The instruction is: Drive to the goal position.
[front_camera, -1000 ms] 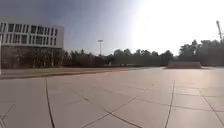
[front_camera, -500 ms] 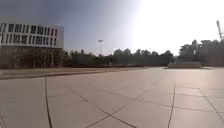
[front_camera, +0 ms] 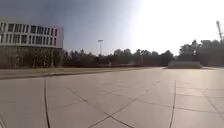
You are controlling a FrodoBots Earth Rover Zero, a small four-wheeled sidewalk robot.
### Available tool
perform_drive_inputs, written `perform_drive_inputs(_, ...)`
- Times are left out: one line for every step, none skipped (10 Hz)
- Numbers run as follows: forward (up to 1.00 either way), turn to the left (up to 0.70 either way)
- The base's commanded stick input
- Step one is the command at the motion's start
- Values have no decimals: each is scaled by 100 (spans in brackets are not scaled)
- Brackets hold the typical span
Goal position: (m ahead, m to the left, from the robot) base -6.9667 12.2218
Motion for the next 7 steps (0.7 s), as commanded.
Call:
perform_drive_inputs(7,-5)
perform_drive_inputs(6,-5)
perform_drive_inputs(7,-5)
perform_drive_inputs(6,-5)
perform_drive_inputs(6,-5)
perform_drive_inputs(6,-5)
perform_drive_inputs(7,-5)
